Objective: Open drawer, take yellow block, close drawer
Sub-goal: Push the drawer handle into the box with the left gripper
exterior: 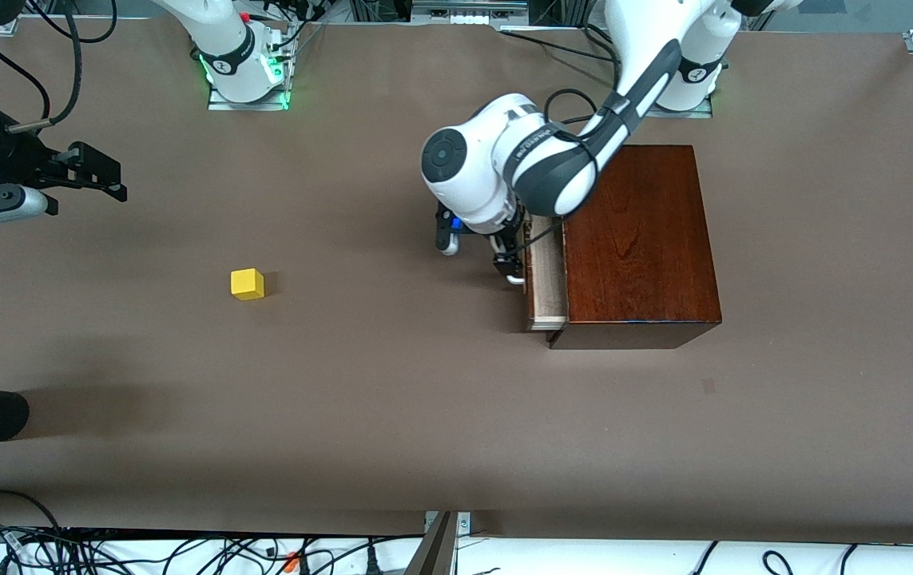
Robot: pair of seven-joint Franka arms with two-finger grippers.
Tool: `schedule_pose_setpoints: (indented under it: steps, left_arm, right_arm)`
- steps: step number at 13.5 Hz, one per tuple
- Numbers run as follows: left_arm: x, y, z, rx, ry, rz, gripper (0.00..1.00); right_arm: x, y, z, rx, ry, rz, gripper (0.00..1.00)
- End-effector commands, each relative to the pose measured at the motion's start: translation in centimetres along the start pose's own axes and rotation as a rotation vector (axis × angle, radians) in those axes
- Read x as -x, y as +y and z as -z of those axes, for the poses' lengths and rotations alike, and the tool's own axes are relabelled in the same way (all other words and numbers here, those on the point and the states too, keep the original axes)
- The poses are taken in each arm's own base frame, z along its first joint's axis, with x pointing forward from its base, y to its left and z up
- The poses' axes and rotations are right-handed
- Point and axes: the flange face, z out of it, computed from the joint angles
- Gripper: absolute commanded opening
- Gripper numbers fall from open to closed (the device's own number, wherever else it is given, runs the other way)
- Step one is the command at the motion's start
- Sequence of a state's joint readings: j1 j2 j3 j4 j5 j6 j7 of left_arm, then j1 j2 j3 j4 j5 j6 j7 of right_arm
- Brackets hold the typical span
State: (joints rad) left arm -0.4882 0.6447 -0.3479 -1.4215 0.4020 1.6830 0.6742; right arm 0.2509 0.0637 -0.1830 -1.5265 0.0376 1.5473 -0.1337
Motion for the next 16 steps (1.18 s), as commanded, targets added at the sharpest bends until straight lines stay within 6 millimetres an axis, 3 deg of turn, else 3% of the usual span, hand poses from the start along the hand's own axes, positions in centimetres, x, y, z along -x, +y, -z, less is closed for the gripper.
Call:
schedule_pose_setpoints:
  steps: [1,4,8,10,12,16]
  left_arm:
    - [3.2,-0.1,0.1,-0.03,-0.052,-0.005,1.0]
    - [3.6,0.6,-0.8,-0.016,-0.072,-0.011,1.0]
    - [5.8,-0.2,-2.2,0.017,-0.093,0.016,1.0]
    - [6.0,-0.2,-1.9,0.014,-0.089,0.021,1.0]
    - [4.7,0.0,-1.6,-0.003,-0.074,0.027,1.0]
    - [0.4,1.8,3.4,-0.089,0.015,0.194,1.0]
  right_arm:
    - [0.1,-0.2,0.5,0.024,-0.005,0.004,1.0]
    - [-0.2,-0.3,0.3,0.025,-0.002,0.002,1.0]
    - [-0.7,-0.2,-0.3,0.032,-0.004,-0.006,1.0]
    - [-0.7,-0.2,-0.4,0.027,-0.007,0.0,1.0]
    - [-0.7,-0.2,0.5,0.039,0.009,0.005,1.0]
    - [-1.0,0.1,-0.6,0.026,-0.02,-0.021,1.0]
